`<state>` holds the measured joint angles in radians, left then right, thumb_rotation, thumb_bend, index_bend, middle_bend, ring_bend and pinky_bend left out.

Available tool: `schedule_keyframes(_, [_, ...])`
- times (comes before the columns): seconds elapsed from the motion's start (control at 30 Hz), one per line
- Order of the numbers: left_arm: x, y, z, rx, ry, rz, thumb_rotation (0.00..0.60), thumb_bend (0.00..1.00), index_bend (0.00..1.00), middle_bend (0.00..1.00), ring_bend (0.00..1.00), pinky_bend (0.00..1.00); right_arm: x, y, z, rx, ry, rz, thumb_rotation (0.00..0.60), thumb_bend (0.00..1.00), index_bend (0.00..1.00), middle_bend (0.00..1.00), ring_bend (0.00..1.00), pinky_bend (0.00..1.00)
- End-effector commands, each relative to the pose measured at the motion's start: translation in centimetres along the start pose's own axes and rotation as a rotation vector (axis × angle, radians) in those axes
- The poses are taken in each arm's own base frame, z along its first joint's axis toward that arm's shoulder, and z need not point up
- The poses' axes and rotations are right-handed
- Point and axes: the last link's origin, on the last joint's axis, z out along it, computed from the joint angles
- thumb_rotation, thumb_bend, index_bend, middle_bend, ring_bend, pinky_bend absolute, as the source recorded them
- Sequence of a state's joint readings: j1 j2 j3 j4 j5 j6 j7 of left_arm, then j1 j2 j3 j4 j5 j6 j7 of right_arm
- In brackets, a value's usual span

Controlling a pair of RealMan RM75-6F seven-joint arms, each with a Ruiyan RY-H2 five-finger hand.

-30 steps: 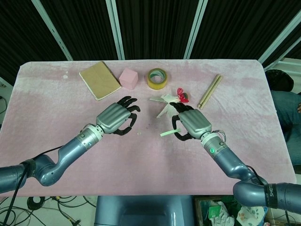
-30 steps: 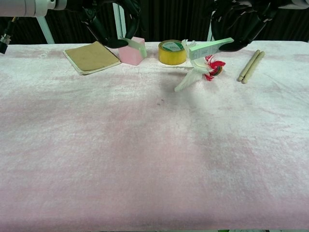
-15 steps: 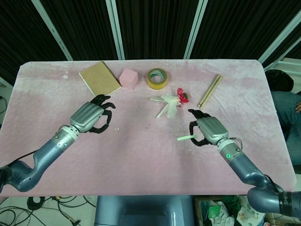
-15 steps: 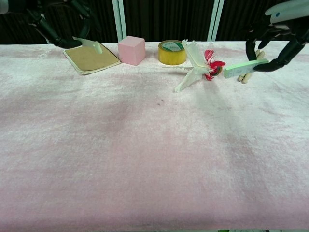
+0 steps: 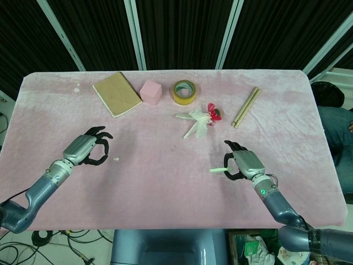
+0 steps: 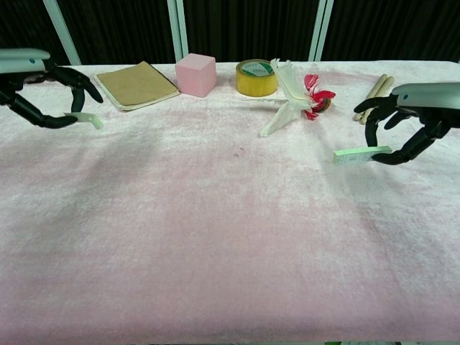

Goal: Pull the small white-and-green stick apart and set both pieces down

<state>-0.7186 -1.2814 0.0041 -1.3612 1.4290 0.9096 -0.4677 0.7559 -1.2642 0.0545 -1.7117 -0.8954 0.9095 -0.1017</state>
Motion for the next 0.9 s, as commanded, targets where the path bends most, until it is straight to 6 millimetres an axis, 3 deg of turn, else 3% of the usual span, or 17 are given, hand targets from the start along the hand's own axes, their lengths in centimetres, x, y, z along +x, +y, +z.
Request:
schedule_keyframes(0.03, [-2.3,-1.1,0.1,0.007,-0.027,-0.027,0.600,0.50,0.62,0.21,0.01,0.02,-1.8,0.7,1.3,-0.029,0.007,0.024,0.600,0.47,0.70,0.00,0.01,0.12])
schedule_keyframes(0.3, [-4.3,-2.5,0.9,0.023,-0.045,0.015,0.600,0.50,0.60,0.20,0.01,0.02,-3.3,1.2,2.7,-0.044,0.021,0.009,0.600,0.47,0.70,0.00,0.01,0.12])
schedule_keyframes(0.67, [-5.4,-1.5,2.5,-0.002,-0.063,0.132,0.600,0.47,0.53,0.17,0.00,0.01,-4.8,1.8,3.4,-0.059,-0.010,0.013,0.600,0.44,0.68,0.00,0.00,0.12])
schedule_keyframes(0.8, [-5.8,-1.3,2.8,0.014,-0.114,0.175,0.600,0.38,0.40,0.11,0.00,0.00,-5.1,2.0,3.4,-0.061,-0.034,-0.003,0.600,0.35,0.55,0.00,0.00,0.11])
schedule_keyframes(0.9, [-5.8,-1.1,3.0,0.024,-0.149,0.200,0.600,0.29,0.23,0.07,0.00,0.00,-5.1,2.1,3.3,-0.061,-0.056,-0.028,0.600,0.25,0.36,0.00,0.00,0.10])
